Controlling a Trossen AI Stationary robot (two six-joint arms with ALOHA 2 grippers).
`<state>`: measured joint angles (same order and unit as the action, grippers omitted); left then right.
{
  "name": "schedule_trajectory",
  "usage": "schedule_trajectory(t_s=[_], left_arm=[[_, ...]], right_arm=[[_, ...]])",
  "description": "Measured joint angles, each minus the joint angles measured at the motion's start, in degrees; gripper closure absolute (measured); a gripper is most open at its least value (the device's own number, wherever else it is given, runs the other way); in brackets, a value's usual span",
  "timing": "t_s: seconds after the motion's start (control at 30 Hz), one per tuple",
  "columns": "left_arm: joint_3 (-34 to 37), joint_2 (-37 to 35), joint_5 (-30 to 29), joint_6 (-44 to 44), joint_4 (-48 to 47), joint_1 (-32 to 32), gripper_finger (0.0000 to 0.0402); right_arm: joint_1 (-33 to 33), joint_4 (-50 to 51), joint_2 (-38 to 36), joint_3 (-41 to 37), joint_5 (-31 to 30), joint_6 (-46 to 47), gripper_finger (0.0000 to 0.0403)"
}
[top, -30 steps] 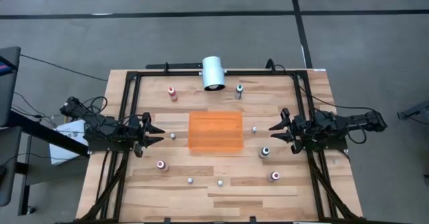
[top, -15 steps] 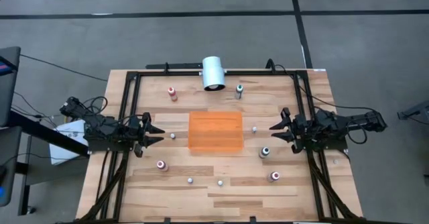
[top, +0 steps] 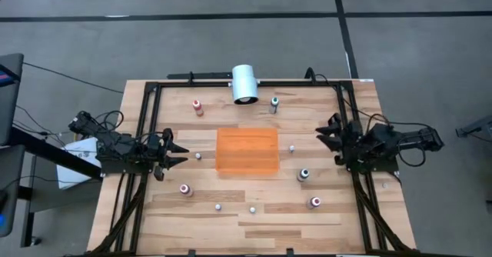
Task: Pick & Place food coloring
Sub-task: Put the large green food coloring bottle into the orange bin
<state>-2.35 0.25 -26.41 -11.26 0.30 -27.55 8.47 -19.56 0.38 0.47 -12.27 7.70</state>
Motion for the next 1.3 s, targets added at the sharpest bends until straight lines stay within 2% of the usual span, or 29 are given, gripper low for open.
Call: schedule_trajectory(t_s=[0.23,0.47,0.73,1.13,1.3], left_arm=[[0.0,0.0,-0.5,-1.3,0.2,0.0,0.0268],[-0.1,0.0,-1.5,-3.4,0.3,0.0,0.0268],[-0.1,0.0,-1.5,-8.3,0.3,0.0,0.0268],[-0.2,0.0,-1.4,-14.2,0.5,0.0,0.0268],[-0.2,0.0,-1.4,-16.3,0.5,0.0,0.0268]], right_arm=[[0.0,-2.3,0.3,3.0,-1.3,-2.4,0.0295],[0.0,1.0,4.2,9.0,1.6,-6.5,0.0295],[0.0,12.3,15.6,21.0,1.7,-6.7,0.0295],[-1.3,33.3,33.8,43.4,1.7,-6.8,0.0295],[-5.4,33.3,40.2,50.2,1.7,-6.8,0.0295]])
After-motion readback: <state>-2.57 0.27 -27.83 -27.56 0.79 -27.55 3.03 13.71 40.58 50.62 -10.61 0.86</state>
